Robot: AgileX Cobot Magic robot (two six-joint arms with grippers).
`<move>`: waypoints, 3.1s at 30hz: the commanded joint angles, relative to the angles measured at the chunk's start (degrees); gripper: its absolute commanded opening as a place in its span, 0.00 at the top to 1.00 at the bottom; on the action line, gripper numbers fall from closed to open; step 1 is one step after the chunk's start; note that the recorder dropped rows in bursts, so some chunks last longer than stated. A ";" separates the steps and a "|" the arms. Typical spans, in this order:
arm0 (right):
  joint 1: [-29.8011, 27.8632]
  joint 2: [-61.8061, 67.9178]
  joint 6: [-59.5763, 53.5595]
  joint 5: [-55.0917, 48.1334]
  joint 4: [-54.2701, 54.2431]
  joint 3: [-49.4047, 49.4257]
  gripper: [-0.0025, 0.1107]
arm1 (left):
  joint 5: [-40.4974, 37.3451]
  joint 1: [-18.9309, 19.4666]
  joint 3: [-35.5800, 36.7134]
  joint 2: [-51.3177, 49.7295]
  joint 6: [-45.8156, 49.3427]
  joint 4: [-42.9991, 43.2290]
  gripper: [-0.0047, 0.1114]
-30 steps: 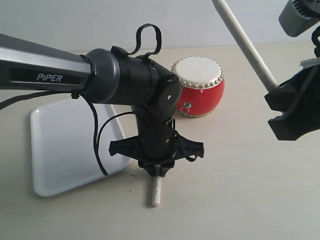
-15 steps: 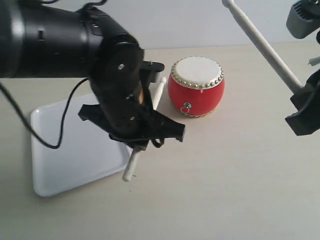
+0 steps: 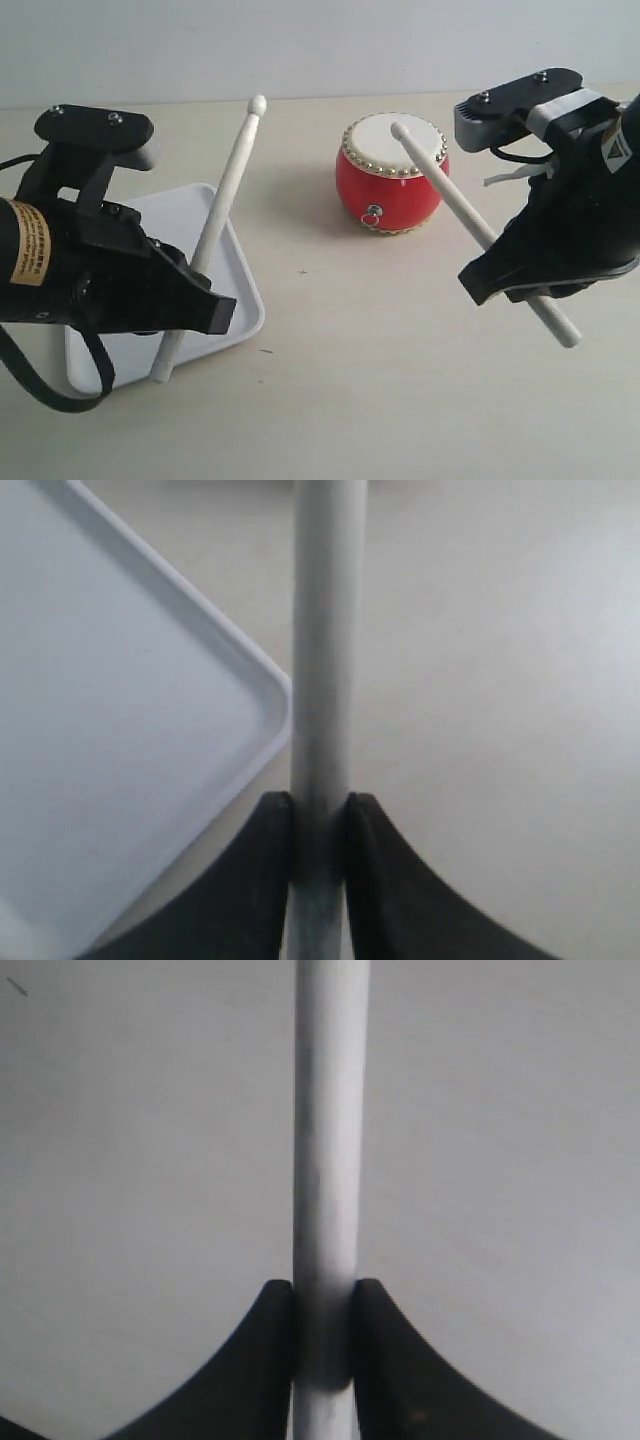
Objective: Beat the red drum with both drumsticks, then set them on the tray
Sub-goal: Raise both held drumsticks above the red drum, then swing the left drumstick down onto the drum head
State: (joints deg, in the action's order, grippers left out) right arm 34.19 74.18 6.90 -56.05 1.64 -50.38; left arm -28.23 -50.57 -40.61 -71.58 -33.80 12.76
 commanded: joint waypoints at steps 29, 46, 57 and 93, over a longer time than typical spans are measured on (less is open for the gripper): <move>-15.25 21.96 -13.32 -11.92 -7.60 -22.68 0.98 | -16.16 16.85 -24.21 -19.14 41.05 -23.97 0.96; -15.25 24.60 -11.26 -13.91 -4.70 -29.89 0.98 | -16.25 16.85 -24.21 -19.14 43.83 -23.97 0.96; -15.25 23.44 -11.79 -13.91 -5.52 -33.54 0.98 | -18.09 16.85 -24.94 -19.14 47.25 -23.87 0.96; -18.66 14.61 -12.54 -13.91 -5.76 -23.17 0.98 | -41.73 12.68 -60.24 -51.72 51.30 -23.14 0.96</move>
State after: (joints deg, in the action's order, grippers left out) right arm 15.87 88.82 -4.77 -69.18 -3.79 -73.80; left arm -69.50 -37.88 -101.03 -120.23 17.56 -9.61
